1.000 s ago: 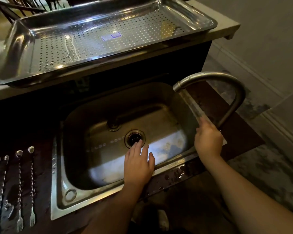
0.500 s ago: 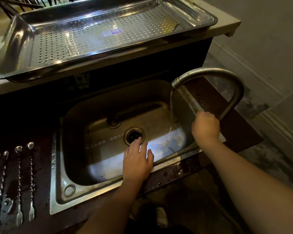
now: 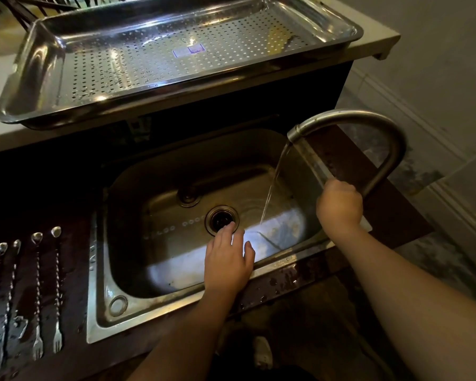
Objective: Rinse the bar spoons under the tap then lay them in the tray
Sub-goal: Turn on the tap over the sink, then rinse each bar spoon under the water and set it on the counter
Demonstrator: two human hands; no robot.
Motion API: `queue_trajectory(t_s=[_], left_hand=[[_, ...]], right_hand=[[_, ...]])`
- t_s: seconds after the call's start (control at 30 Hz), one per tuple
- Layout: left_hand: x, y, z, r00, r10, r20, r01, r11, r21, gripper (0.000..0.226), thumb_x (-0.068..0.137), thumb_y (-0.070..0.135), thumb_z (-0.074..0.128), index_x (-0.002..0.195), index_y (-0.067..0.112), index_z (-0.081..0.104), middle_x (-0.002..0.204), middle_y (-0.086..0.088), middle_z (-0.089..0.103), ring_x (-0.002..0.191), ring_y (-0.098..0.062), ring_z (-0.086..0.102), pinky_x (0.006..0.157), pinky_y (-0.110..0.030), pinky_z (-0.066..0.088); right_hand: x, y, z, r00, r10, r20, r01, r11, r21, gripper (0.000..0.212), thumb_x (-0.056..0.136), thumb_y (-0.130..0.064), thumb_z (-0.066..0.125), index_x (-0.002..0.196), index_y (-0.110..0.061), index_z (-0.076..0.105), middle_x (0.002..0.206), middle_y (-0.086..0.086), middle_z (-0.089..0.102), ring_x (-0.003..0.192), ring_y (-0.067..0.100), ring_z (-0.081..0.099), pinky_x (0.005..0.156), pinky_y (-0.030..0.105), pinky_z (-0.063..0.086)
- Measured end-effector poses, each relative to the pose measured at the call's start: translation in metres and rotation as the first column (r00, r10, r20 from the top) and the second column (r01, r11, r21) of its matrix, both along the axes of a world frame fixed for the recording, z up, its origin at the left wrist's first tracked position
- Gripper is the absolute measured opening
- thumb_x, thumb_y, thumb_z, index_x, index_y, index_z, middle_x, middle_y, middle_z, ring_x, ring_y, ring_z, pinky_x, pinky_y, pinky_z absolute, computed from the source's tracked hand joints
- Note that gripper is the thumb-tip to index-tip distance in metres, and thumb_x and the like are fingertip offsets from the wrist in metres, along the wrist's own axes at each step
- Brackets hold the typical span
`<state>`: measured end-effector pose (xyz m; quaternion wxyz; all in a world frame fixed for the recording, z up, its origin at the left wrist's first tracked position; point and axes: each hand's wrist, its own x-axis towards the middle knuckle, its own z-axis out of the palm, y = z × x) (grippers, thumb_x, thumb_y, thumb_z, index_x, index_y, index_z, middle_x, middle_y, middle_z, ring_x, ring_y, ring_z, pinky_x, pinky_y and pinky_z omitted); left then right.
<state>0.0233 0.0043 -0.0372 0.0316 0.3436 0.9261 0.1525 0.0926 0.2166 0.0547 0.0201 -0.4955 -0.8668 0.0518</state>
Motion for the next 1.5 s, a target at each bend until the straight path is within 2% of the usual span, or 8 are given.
queue_trajectory(t_s=[0.4, 0.57, 0.73, 0.87, 1.07, 1.3, 1.4, 1.5], left_hand=[[0.000, -0.001, 0.000, 1.000, -0.004, 0.000, 0.004, 0.999, 0.054, 0.043, 0.091, 0.039, 0.041, 0.126, 0.020, 0.057, 0.136, -0.003, 0.054, 0.126, -0.020, 0.048, 0.101, -0.037, 0.041], [-0.002, -0.003, 0.004, 1.000, -0.010, -0.020, 0.012, 0.994, 0.106, 0.041, 0.090, 0.038, 0.041, 0.120, 0.019, 0.060, 0.125, -0.002, 0.060, 0.118, -0.019, 0.054, 0.096, -0.036, 0.045], [-0.005, -0.015, 0.013, 0.998, -0.029, 0.054, 0.018, 0.981, 0.193, 0.039, 0.092, 0.037, 0.037, 0.119, 0.021, 0.060, 0.123, 0.002, 0.060, 0.118, -0.014, 0.051, 0.096, -0.032, 0.041], [-0.027, -0.055, 0.028, 0.998, 0.054, -0.016, -0.048, 0.959, 0.279, 0.031, 0.089, 0.034, 0.041, 0.107, 0.022, 0.064, 0.106, 0.005, 0.065, 0.103, -0.014, 0.057, 0.084, -0.030, 0.046], [-0.072, -0.164, 0.053, 0.939, 0.333, -0.079, -0.288, 0.893, 0.347, 0.020, 0.083, 0.024, 0.056, 0.096, 0.015, 0.067, 0.092, -0.002, 0.066, 0.085, -0.023, 0.061, 0.072, -0.033, 0.052], [-0.106, -0.275, 0.067, 0.846, 0.530, 0.057, -0.532, 0.834, 0.145, 0.019, 0.082, 0.023, 0.060, 0.096, 0.010, 0.066, 0.089, -0.009, 0.064, 0.084, -0.029, 0.058, 0.071, -0.039, 0.048], [-0.117, -0.305, 0.064, 0.858, 0.512, 0.035, -0.513, 0.858, 0.032, 0.017, 0.080, 0.028, 0.064, 0.086, 0.012, 0.065, 0.082, -0.007, 0.064, 0.080, -0.028, 0.059, 0.066, -0.039, 0.048], [-0.129, -0.318, 0.058, 0.888, 0.460, 0.031, -0.456, 0.886, -0.086, 0.020, 0.078, 0.033, 0.065, 0.081, 0.013, 0.065, 0.082, -0.007, 0.065, 0.080, -0.028, 0.061, 0.063, -0.037, 0.048]], right_hand=[[0.006, -0.013, 0.004, 0.988, -0.038, -0.149, 0.030, 0.998, -0.055, 0.025, 0.097, -0.009, 0.049, 0.119, 0.001, 0.053, 0.115, 0.020, 0.059, 0.098, 0.033, 0.063, 0.077, 0.041, 0.053], [0.014, -0.044, 0.001, 0.969, 0.091, -0.228, -0.088, 0.996, 0.024, 0.039, 0.097, -0.018, 0.049, 0.132, -0.001, 0.048, 0.132, 0.019, 0.051, 0.101, 0.035, 0.062, 0.078, 0.042, 0.052], [0.011, -0.096, -0.017, 0.936, 0.233, -0.263, -0.240, 0.971, 0.005, 0.024, 0.094, -0.018, 0.055, 0.111, -0.005, 0.066, 0.105, 0.016, 0.066, 0.086, 0.032, 0.065, 0.070, 0.037, 0.051], [-0.017, -0.141, -0.025, 0.906, 0.347, -0.241, -0.365, 0.930, -0.034, 0.021, 0.095, -0.022, 0.054, 0.104, -0.010, 0.069, 0.098, 0.009, 0.069, 0.085, 0.022, 0.063, 0.069, 0.033, 0.049], [-0.084, -0.223, -0.024, 0.842, 0.446, -0.302, -0.507, 0.847, -0.161, 0.024, 0.097, -0.022, 0.052, 0.104, -0.008, 0.069, 0.099, 0.011, 0.068, 0.084, 0.027, 0.063, 0.067, 0.031, 0.044], [-0.170, -0.322, -0.020, 0.807, 0.425, -0.411, -0.578, 0.713, -0.397, 0.022, 0.094, -0.023, 0.055, 0.101, -0.010, 0.072, 0.093, 0.008, 0.072, 0.087, 0.025, 0.063, 0.072, 0.032, 0.046], [-0.206, -0.357, -0.022, 0.847, 0.362, -0.388, -0.525, 0.676, -0.517, 0.023, 0.093, -0.024, 0.058, 0.088, -0.010, 0.075, 0.077, 0.006, 0.070, 0.067, 0.018, 0.059, 0.061, 0.029, 0.045], [-0.234, -0.385, -0.027, 0.875, 0.301, -0.378, -0.479, 0.651, -0.590, 0.028, 0.092, -0.027, 0.061, 0.078, -0.006, 0.073, 0.074, 0.015, 0.072, 0.067, 0.027, 0.067, 0.068, 0.039, 0.055]])
